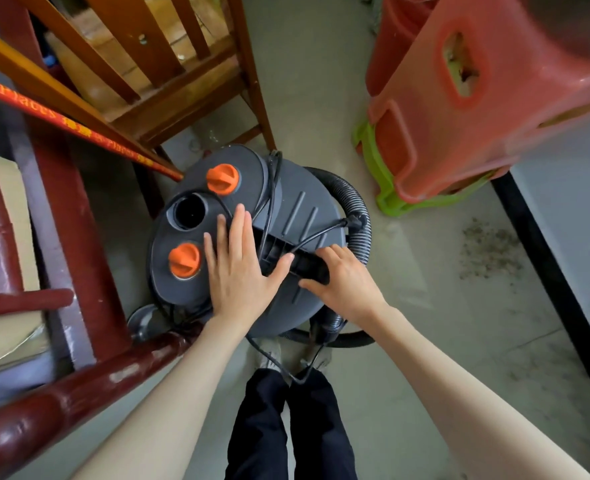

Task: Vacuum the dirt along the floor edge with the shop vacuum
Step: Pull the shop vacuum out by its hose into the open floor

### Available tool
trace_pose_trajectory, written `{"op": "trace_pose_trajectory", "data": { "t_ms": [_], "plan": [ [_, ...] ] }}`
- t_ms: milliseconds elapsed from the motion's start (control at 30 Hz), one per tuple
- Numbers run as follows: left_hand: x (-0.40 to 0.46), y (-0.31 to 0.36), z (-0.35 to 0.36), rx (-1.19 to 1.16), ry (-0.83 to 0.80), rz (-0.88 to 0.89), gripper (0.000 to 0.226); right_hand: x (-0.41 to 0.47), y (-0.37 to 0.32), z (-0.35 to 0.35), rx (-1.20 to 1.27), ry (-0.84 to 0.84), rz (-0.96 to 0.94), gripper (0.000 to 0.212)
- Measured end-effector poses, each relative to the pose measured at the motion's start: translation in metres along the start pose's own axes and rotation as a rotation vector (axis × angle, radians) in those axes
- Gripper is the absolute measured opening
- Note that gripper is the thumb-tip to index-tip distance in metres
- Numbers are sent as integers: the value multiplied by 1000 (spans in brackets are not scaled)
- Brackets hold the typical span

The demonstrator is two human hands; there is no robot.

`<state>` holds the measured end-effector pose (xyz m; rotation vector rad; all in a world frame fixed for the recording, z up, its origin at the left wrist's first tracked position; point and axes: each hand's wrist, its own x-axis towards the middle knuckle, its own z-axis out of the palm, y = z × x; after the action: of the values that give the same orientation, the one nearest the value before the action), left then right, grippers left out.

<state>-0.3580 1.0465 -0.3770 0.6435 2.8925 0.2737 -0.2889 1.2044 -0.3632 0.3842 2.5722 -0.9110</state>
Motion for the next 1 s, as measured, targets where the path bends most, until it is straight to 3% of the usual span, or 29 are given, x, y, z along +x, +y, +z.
{"op": "trace_pose_trajectory", "data": {
  "t_ms": [300, 733, 833, 900, 1000],
  "plan": [
    [20, -1, 8, 81, 100, 45, 76, 4, -6, 8, 36, 97, 53, 50],
    [76, -32, -4, 107, 79, 402, 74, 11, -39, 37, 248, 273, 255, 50],
    [83, -30, -7, 87, 51, 412, 73, 6, -34, 31, 364, 292, 254, 35],
    [84, -29, -8, 78, 27, 408, 73, 1, -27, 24, 477, 386, 354, 18],
    [82, -30, -12, 81, -18, 400, 74, 9, 5, 24, 614, 443, 740, 17]
  ]
}}
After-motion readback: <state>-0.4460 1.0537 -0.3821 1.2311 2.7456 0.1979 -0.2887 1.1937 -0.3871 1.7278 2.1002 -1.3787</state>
